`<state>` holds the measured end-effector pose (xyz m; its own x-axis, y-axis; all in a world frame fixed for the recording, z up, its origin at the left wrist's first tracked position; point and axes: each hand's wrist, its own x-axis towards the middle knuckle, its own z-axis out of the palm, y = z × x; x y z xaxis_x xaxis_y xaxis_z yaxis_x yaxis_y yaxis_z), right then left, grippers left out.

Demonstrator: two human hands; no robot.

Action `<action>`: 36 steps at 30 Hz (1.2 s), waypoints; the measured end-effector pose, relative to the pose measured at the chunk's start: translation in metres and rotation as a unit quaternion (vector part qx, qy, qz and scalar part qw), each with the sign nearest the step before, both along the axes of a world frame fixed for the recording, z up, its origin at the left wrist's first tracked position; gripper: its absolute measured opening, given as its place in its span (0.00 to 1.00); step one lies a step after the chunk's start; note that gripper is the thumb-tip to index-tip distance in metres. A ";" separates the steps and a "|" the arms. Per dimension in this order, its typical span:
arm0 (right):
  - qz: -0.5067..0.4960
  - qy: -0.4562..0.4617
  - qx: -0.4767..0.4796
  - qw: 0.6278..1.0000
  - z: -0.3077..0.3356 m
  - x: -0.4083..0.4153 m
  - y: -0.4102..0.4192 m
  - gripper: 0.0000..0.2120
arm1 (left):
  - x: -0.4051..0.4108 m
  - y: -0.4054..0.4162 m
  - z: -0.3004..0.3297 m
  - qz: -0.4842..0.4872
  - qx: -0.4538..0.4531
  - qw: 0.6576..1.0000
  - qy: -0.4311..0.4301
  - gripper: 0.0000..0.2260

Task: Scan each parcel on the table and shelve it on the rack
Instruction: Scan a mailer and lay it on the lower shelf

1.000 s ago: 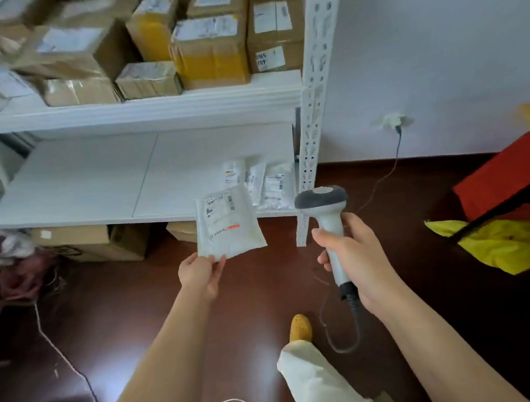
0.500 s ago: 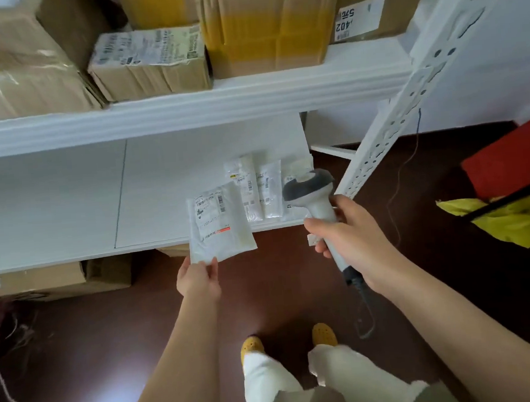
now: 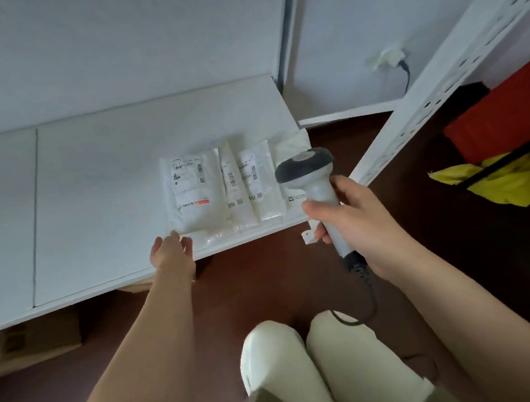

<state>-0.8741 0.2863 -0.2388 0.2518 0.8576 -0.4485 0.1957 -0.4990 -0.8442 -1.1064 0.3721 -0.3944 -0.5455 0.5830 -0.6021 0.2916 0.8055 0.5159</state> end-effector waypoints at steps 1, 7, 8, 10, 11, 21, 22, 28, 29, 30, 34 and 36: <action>-0.008 -0.001 -0.001 1.000 -0.002 0.001 0.000 0.17 | 0.000 0.006 -0.009 0.066 0.012 0.997 -0.041 0.19; -0.065 0.019 -0.022 0.997 0.037 0.010 -0.013 0.15 | 0.015 -0.002 0.027 0.239 -0.013 0.921 -0.306 0.20; -0.072 0.019 -0.025 0.997 0.050 0.014 -0.017 0.16 | 0.022 -0.005 0.038 0.211 -0.032 0.927 -0.310 0.18; -0.089 0.026 -0.031 0.995 0.079 0.022 -0.029 0.17 | 0.044 -0.015 0.071 0.163 -0.055 0.927 -0.333 0.14; -0.098 0.031 -0.032 0.994 0.094 0.026 -0.035 0.16 | 0.057 -0.019 0.090 0.140 -0.058 0.926 -0.345 0.13; -0.230 0.065 0.005 0.971 0.236 0.108 -0.124 0.10 | 0.221 -0.053 0.256 -0.089 -0.097 0.916 -0.378 0.13; -0.250 0.061 0.008 0.966 0.247 0.121 -0.133 0.10 | 0.241 -0.057 0.269 -0.112 -0.099 0.914 -0.377 0.13; -0.347 0.052 0.058 0.935 0.287 0.207 -0.185 0.11 | 0.373 -0.089 0.335 -0.231 -0.095 0.887 -0.388 0.07; -0.357 0.055 0.066 0.930 0.292 0.223 -0.194 0.11 | 0.396 -0.095 0.344 -0.246 -0.090 0.884 -0.386 0.06; -0.367 0.059 0.073 0.925 0.296 0.239 -0.204 0.11 | 0.418 -0.102 0.353 -0.261 -0.087 0.882 -0.383 0.06; -0.410 0.063 0.103 0.904 0.312 0.312 -0.244 0.10 | 0.515 -0.123 0.376 -0.311 -0.080 0.871 -0.373 0.06; -0.438 0.061 0.117 0.889 0.319 0.355 -0.265 0.11 | 0.569 -0.137 0.384 -0.333 -0.073 0.863 -0.372 0.06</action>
